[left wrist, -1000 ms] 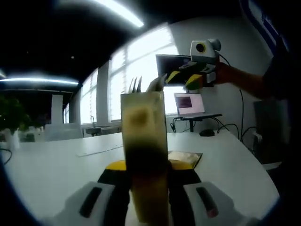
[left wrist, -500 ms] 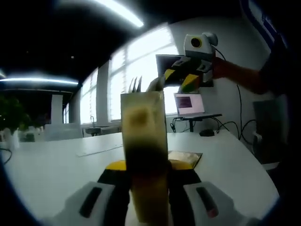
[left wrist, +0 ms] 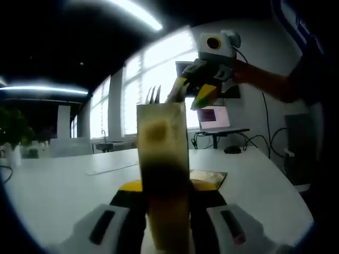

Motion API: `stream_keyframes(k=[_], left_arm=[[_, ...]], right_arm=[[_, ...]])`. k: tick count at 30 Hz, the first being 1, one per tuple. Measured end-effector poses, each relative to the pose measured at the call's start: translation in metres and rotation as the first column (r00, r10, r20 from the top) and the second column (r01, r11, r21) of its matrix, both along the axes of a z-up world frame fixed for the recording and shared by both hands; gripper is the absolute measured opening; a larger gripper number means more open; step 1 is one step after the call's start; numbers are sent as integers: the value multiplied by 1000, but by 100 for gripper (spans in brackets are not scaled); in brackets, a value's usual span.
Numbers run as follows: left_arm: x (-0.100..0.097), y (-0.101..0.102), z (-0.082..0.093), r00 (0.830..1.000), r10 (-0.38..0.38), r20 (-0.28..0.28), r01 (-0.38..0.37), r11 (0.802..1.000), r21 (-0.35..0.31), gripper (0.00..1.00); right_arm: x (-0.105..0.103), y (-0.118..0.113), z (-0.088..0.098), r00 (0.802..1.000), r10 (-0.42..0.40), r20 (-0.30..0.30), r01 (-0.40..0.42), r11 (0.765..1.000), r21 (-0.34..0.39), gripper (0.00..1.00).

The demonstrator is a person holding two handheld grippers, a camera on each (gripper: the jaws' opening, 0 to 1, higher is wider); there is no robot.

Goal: Extract single mask from mask box in order stack masks on table

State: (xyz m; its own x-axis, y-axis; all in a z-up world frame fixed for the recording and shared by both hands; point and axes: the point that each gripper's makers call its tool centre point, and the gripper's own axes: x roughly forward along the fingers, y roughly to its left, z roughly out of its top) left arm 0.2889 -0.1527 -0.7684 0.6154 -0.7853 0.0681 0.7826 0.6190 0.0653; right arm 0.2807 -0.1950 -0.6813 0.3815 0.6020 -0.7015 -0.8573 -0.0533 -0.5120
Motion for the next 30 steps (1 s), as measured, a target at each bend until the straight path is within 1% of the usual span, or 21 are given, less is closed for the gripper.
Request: stream_keyframes(k=[2, 6, 11, 16, 18, 21, 23, 24, 25, 27, 30], left_arm=[[0, 0, 0, 1000, -1, 0, 1, 1000, 0, 33], [1, 1, 0, 1000, -1, -1, 1, 1000, -1, 33], [1, 0, 0, 1000, -2, -2, 2, 1000, -1, 33], [1, 1, 0, 1000, -1, -2, 1, 1000, -1, 33], [2, 1, 0, 1000, -1, -1, 1, 1000, -1, 33], [2, 1, 0, 1000, 0, -1, 0, 1000, 0, 33], [1, 1, 0, 1000, -1, 0, 1, 1000, 1, 33], [2, 1, 0, 1000, 0, 1, 0, 1000, 2, 33], [1, 0, 0, 1000, -1, 0, 1, 1000, 1, 33], [2, 1, 0, 1000, 0, 0, 0, 1000, 2, 33], [2, 1, 0, 1000, -1, 0, 1, 1000, 2, 33]], right_arm=[[-1, 0, -3, 1000, 12, -1, -12, 1000, -27, 18], [-6, 2, -8, 1000, 21, -4, -21, 999, -45, 18], [-6, 0, -8, 1000, 18, 4, -18, 999, -51, 18], [-6, 1, -9, 1000, 18, -4, -18, 998, -52, 19], [-6, 1, -10, 1000, 31, -2, -31, 996, -84, 18], [-11, -1, -14, 998, 63, -11, -64, 984, -164, 14], [-15, -1, -22, 996, 91, -11, -91, 969, -232, 14], [-12, -2, -22, 994, 105, 14, -98, 959, -266, 15], [-10, 0, -22, 993, 113, 25, -101, 953, -284, 14], [-11, 4, -21, 993, 115, 20, -104, 950, -294, 13], [-10, 6, -21, 991, 131, 21, -117, 942, -314, 8]])
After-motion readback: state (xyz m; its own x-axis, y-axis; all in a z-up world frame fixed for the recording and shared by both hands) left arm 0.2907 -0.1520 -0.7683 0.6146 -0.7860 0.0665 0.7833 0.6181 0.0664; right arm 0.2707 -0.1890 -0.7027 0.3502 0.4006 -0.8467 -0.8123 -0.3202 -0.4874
